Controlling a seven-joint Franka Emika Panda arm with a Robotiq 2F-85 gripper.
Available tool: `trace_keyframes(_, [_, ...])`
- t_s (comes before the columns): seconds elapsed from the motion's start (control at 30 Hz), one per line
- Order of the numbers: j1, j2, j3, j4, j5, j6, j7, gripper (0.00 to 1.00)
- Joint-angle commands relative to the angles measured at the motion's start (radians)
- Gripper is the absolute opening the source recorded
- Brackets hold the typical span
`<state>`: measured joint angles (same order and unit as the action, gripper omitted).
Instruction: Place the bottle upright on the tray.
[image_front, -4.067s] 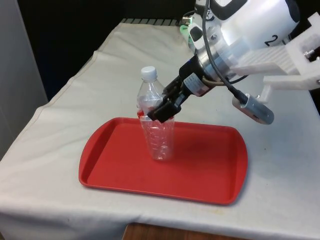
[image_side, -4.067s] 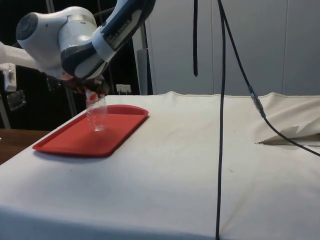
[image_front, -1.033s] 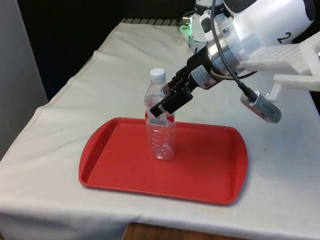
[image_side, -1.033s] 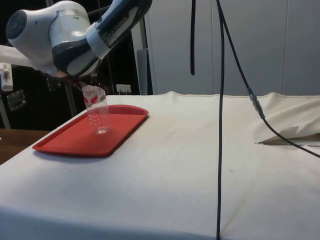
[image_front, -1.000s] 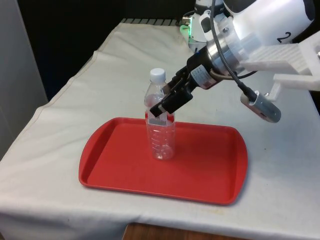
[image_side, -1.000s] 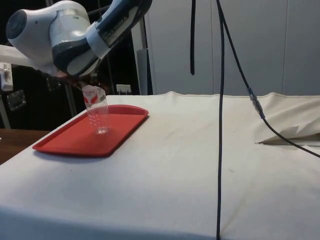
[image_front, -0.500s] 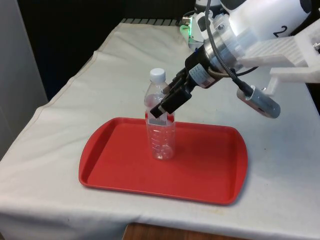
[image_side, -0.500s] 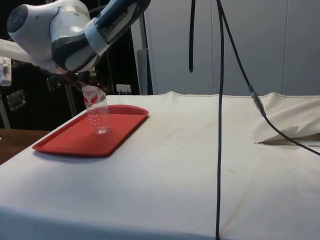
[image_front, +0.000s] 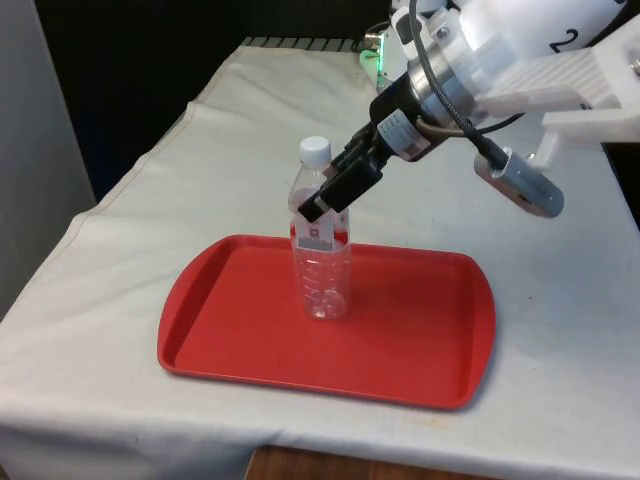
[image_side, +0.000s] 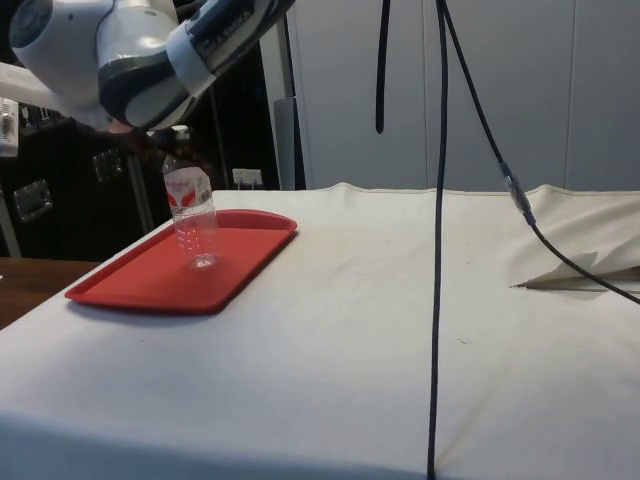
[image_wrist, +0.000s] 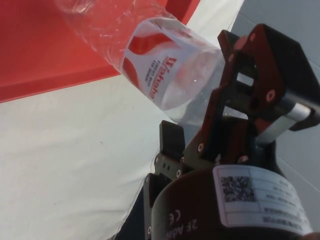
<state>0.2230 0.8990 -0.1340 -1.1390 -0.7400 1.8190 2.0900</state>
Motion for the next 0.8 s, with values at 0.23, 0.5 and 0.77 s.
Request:
trace_keyframes(0.23, [-0.007, -0.014, 0.008, -0.002, 0.013, 0.008, 0.0, 1.0])
trace_keyframes(0.5, [-0.013, -0.023, 0.016, -0.001, 0.025, 0.013, 0.001, 1.0])
trace_keyframes(0.77, [-0.009, -0.024, 0.01, 0.001, 0.019, 0.002, 0.001, 1.0])
